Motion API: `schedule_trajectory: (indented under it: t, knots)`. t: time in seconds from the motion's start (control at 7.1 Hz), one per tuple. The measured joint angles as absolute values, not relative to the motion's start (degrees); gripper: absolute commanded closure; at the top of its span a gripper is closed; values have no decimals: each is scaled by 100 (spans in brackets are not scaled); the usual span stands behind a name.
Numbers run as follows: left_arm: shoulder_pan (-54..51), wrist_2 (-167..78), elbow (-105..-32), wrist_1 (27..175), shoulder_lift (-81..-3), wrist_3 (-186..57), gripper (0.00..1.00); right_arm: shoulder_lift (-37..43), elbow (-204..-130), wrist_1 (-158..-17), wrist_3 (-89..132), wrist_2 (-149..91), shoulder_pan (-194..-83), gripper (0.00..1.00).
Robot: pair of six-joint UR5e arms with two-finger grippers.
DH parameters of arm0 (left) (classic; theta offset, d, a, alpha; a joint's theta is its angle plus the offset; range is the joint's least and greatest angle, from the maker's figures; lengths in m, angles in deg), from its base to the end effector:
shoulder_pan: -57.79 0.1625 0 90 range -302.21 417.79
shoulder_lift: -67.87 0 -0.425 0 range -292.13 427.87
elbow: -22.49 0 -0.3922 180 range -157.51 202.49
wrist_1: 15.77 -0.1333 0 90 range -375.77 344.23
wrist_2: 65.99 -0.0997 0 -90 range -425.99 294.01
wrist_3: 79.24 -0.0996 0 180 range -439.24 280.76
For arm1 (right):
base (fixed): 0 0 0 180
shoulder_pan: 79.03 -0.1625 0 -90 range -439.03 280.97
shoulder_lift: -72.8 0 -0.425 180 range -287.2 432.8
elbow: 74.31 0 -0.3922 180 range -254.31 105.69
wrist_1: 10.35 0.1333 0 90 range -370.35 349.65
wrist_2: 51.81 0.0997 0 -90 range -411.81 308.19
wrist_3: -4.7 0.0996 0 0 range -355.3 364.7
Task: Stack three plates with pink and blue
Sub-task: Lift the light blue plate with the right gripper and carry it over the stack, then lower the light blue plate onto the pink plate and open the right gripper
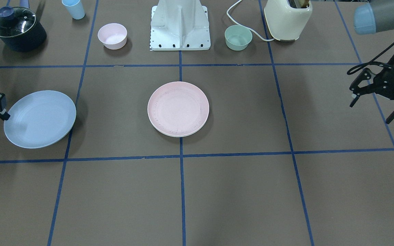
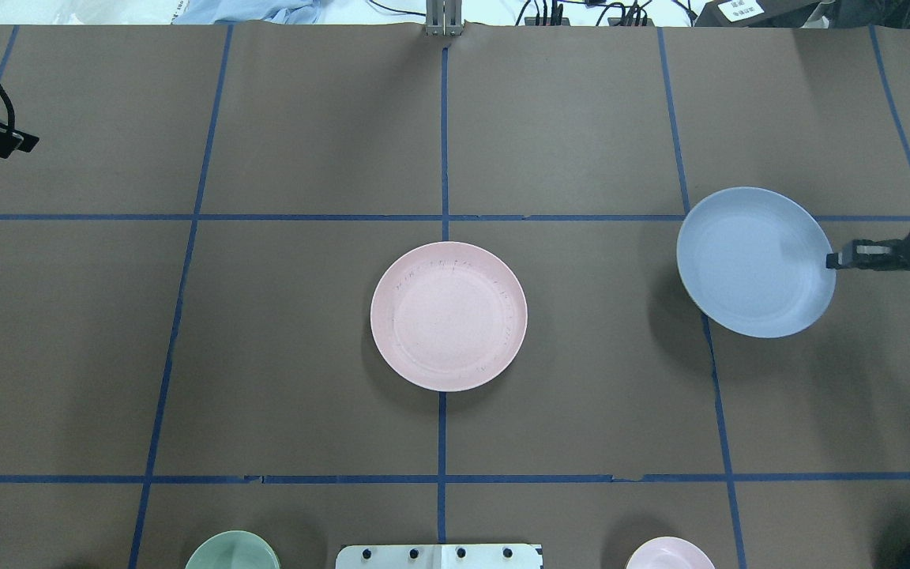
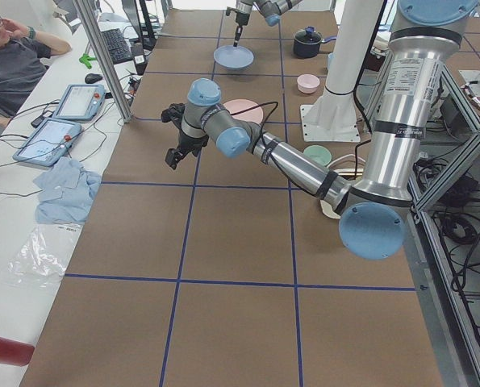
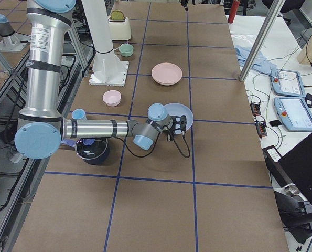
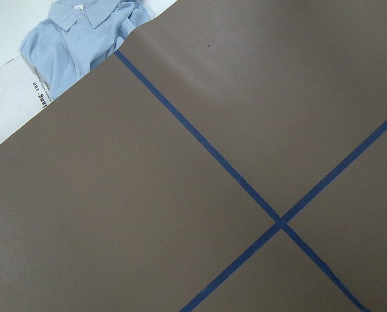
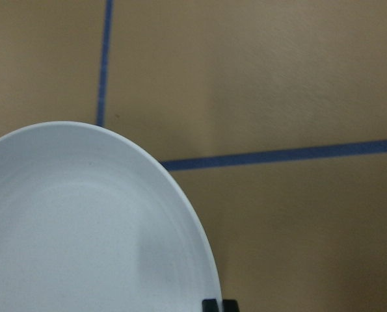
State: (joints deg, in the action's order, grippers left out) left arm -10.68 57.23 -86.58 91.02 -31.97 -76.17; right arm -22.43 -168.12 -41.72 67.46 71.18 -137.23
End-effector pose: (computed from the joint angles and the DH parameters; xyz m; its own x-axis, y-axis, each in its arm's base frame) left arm 0.1268 -0.5361 0.3785 0.6471 0.6360 -0.4204 -0.2220 0.6847 0.6942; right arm -0.1845 -0.4475 0.5569 0.4696 0.0289 0.8824 -0.2887 0.9495 0.1226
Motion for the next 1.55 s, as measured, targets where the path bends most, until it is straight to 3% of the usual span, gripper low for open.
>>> schedule_trajectory:
  t: [0.42, 0.7, 1.13, 1.55]
  knots:
    - [-1068, 5730, -8660, 9102, -3198, -7608, 0, -1233, -17527, -4895, 8195, 6891, -13191, 100]
    - [-1068, 5759, -8665, 9102, -3192, -7589, 0, -540, -18423, -6752, 8726, 6068, -12284, 100]
    - [-1068, 5774, -8655, 9102, -3178, -7581, 0, 568, -18528, -8742, 9206, 5029, -11137, 100]
    - [-1068, 5800, -8655, 9102, -3169, -7581, 0, 726, -18304, -8973, 9253, 4659, -10692, 100]
